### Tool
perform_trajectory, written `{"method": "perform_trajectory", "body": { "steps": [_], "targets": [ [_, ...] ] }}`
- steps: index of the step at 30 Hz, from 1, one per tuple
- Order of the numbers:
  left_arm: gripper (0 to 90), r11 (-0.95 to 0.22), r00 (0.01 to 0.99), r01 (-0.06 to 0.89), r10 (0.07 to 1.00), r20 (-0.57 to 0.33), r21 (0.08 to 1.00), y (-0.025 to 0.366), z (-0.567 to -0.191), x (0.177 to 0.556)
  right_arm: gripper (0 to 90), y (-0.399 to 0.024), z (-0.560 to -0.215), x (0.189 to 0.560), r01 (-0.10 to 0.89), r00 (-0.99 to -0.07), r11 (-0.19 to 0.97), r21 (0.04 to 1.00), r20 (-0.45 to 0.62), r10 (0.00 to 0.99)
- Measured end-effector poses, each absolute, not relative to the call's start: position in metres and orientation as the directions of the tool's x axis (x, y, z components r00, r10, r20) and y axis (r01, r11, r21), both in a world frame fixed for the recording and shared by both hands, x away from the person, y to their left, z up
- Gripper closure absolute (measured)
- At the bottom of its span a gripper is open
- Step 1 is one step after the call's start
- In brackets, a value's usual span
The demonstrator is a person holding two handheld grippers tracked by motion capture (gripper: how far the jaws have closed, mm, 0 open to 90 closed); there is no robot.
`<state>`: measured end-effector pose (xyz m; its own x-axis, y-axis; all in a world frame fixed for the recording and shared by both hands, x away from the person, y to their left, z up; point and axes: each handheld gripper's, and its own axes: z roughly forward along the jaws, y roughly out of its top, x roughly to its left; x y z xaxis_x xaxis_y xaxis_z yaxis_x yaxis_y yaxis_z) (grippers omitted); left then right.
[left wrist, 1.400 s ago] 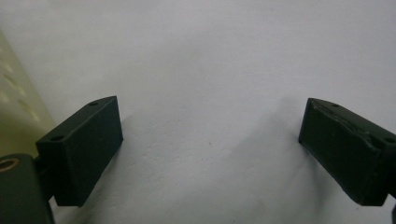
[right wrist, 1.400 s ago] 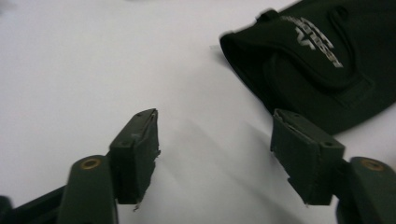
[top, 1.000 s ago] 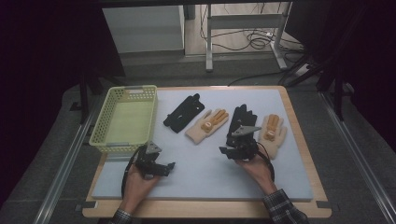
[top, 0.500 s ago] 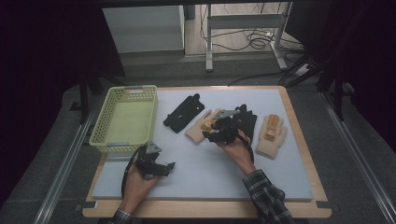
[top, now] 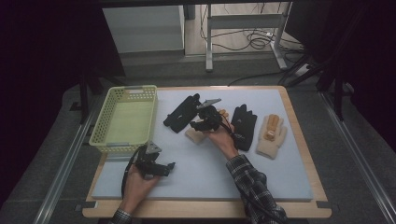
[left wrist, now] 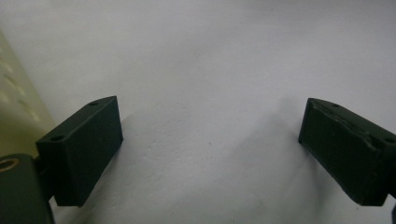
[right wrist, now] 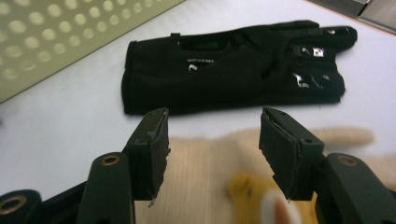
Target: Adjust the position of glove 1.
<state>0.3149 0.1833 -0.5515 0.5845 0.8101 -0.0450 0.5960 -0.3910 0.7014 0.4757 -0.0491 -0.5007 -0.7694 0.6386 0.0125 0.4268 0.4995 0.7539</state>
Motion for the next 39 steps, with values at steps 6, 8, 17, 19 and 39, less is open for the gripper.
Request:
{"method": "perform_trajectory", "body": {
  "steps": [6, 8, 17, 19, 39],
  "targets": [
    [6.2, -0.383, 0.581, 0.597, 0.812, -0.05, 0.705, 0.183, -0.552, 0.315, 36.9, -0.031, -0.508, 0.494, 0.444, -0.758, 0.5, 0.744, 0.014, 0.652],
    [6.2, -0.388, 0.584, 0.596, 0.811, -0.047, 0.702, 0.183, -0.552, 0.315, 35.0, -0.025, -0.512, 0.5, 0.452, -0.754, 0.498, 0.74, 0.019, 0.657],
    [6.2, -0.388, 0.584, 0.596, 0.81, -0.048, 0.703, 0.183, -0.552, 0.315, 27.4, -0.004, -0.527, 0.519, 0.487, -0.72, 0.52, 0.702, -0.014, 0.694],
    [6.2, -0.389, 0.584, 0.596, 0.811, -0.047, 0.703, 0.183, -0.552, 0.315, 33.5, -0.001, -0.529, 0.523, 0.497, -0.718, 0.534, 0.684, -0.022, 0.696],
    [6.2, -0.389, 0.584, 0.596, 0.81, -0.047, 0.703, 0.183, -0.552, 0.315, 88.3, -0.015, -0.52, 0.516, 0.46, -0.709, 0.54, 0.705, -0.074, 0.702]
  ]
}}
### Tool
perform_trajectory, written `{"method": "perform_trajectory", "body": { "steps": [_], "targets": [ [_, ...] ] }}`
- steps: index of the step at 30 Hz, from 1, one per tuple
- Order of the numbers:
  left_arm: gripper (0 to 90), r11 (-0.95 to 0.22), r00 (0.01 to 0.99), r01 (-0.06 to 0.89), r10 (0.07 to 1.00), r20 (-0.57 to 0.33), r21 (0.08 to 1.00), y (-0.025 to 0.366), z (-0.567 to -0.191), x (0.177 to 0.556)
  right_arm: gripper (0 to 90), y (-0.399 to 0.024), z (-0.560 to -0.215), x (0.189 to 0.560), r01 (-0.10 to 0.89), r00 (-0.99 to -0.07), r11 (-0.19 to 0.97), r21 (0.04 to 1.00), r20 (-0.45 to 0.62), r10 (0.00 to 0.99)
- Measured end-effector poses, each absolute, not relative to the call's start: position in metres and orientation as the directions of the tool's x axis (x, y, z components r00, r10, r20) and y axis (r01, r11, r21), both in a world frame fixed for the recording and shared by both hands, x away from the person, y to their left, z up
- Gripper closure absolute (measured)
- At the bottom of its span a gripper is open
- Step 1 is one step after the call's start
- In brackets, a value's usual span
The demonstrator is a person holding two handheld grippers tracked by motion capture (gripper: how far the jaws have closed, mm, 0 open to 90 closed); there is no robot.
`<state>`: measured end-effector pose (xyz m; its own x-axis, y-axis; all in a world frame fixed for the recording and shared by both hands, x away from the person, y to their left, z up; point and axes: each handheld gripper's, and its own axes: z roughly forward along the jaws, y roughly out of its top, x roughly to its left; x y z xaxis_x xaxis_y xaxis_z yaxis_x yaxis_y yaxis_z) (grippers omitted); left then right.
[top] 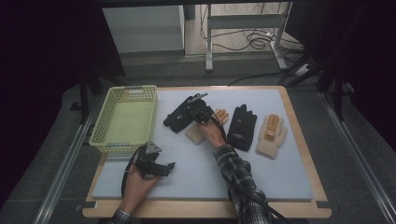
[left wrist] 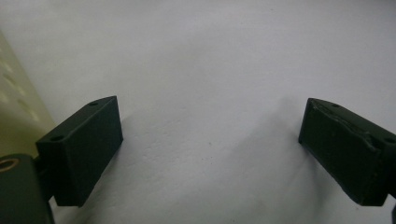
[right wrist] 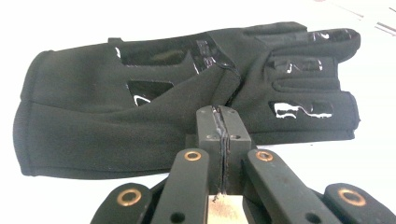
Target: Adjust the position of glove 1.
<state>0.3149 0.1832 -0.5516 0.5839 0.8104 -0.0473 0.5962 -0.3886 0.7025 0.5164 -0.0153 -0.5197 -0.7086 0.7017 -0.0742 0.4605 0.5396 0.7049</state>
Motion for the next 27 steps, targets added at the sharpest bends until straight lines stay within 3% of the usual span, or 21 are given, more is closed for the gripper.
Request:
{"method": "perform_trajectory", "body": {
  "steps": [27],
  "targets": [
    [6.2, -0.391, 0.585, 0.596, 0.81, -0.046, 0.701, 0.183, -0.552, 0.315, 88.4, -0.034, -0.433, 0.446, 0.28, -0.813, 0.486, 0.828, -0.065, 0.579]
  ]
}}
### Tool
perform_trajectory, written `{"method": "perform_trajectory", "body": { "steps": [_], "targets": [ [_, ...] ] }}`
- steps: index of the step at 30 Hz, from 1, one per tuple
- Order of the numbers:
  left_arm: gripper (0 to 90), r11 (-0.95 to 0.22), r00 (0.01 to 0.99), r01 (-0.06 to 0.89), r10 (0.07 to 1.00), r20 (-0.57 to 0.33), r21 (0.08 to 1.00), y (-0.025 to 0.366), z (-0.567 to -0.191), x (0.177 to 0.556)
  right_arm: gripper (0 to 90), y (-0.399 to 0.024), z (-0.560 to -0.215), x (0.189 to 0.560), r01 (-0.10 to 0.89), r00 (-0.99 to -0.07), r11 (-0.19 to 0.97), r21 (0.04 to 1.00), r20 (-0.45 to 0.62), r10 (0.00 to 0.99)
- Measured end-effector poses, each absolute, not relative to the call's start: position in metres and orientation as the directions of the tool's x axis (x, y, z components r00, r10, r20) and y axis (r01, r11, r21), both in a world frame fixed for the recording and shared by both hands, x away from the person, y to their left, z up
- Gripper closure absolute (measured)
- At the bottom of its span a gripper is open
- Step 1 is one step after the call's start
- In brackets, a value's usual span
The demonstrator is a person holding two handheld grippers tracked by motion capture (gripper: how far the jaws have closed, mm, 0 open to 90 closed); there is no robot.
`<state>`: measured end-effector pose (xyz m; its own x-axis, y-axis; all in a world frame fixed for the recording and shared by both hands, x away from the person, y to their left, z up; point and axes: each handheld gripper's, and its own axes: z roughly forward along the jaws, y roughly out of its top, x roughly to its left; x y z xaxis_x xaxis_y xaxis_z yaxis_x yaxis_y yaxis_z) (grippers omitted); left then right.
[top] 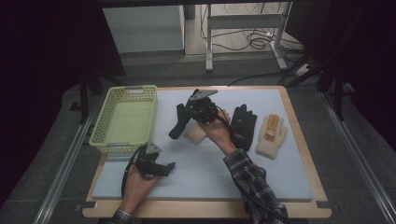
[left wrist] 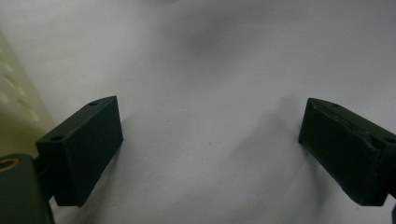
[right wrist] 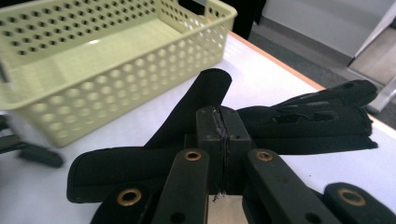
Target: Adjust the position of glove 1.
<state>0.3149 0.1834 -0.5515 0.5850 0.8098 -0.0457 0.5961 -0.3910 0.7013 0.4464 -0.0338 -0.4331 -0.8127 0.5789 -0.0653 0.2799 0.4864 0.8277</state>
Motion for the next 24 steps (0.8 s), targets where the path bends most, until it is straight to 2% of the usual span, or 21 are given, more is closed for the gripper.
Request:
{"method": "perform_trajectory", "body": {
  "steps": [6, 12, 19, 24],
  "targets": [
    [6.2, -0.389, 0.583, 0.596, 0.811, -0.045, 0.703, 0.183, -0.552, 0.315, 88.4, -0.05, -0.414, 0.411, 0.247, -0.846, 0.485, 0.839, -0.057, 0.529],
    [6.2, -0.39, 0.583, 0.597, 0.811, -0.046, 0.702, 0.183, -0.551, 0.315, 88.3, -0.075, -0.413, 0.376, 0.242, -0.872, 0.498, 0.833, -0.039, 0.489],
    [6.2, -0.391, 0.584, 0.597, 0.81, -0.046, 0.701, 0.183, -0.551, 0.315, 88.2, -0.115, -0.439, 0.338, 0.269, -0.887, 0.53, 0.804, -0.008, 0.462],
    [6.2, -0.385, 0.582, 0.596, 0.812, -0.049, 0.704, 0.183, -0.552, 0.315, 86.8, -0.143, -0.469, 0.328, 0.331, -0.857, 0.547, 0.769, 0.001, 0.516]
  ]
}}
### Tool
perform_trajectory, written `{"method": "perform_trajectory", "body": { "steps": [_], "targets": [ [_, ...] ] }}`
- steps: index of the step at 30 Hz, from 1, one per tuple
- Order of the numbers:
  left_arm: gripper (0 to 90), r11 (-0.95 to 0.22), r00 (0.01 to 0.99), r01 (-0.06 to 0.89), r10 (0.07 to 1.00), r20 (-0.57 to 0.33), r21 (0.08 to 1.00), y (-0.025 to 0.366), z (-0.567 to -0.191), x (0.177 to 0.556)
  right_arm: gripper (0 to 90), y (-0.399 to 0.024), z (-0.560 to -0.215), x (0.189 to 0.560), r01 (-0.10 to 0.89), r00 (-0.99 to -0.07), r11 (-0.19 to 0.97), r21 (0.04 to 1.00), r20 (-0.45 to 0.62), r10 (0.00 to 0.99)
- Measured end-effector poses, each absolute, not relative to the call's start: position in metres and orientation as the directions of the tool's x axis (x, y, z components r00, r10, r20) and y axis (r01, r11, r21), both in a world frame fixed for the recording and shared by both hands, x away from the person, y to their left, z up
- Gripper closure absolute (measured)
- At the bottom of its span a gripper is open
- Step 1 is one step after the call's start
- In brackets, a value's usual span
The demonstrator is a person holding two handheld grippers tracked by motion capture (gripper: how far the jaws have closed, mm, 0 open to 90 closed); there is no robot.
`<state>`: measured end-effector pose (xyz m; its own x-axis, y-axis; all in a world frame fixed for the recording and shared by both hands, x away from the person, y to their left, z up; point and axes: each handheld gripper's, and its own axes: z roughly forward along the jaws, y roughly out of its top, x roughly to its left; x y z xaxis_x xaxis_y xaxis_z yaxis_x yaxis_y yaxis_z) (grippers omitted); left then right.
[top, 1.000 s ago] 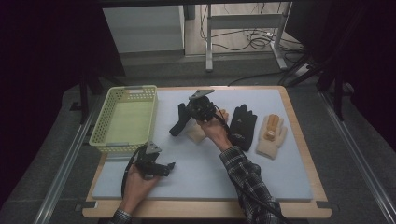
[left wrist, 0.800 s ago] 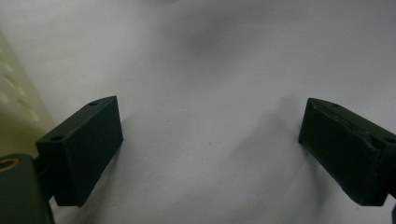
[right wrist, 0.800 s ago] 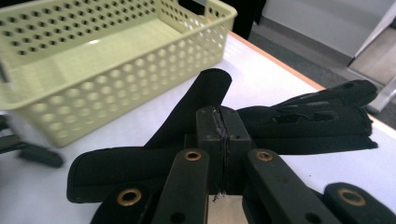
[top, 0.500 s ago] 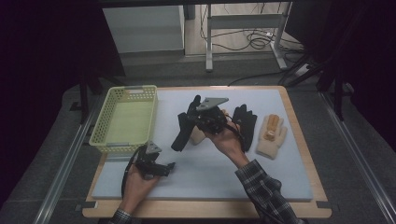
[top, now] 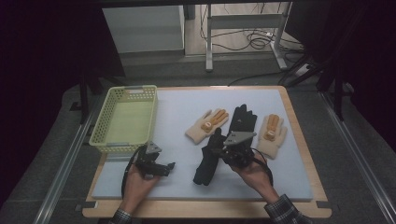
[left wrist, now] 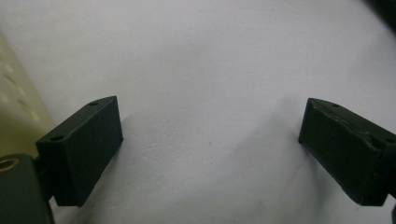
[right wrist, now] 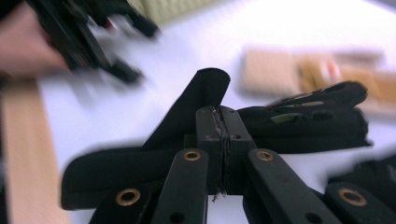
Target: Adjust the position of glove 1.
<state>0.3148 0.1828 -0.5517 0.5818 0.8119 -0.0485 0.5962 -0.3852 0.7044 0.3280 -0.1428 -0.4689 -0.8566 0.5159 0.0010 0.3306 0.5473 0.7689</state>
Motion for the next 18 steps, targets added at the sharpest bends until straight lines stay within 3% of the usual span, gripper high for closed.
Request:
{"method": "perform_trajectory", "body": {
  "steps": [3, 4, 18],
  "targets": [
    [6.2, -0.387, 0.582, 0.596, 0.812, -0.047, 0.704, 0.183, -0.552, 0.315, 74.7, -0.155, -0.485, 0.326, 0.363, -0.841, 0.558, 0.746, 0.005, 0.542],
    [6.2, -0.387, 0.582, 0.596, 0.812, -0.047, 0.704, 0.183, -0.552, 0.315, 64.9, -0.162, -0.488, 0.326, 0.372, -0.832, 0.557, 0.743, 0.0, 0.555],
    [6.2, -0.388, 0.583, 0.597, 0.811, -0.047, 0.702, 0.183, -0.552, 0.315, 59.7, -0.194, -0.49, 0.346, 0.436, -0.756, 0.503, 0.746, 0.0, 0.655]
  ]
}}
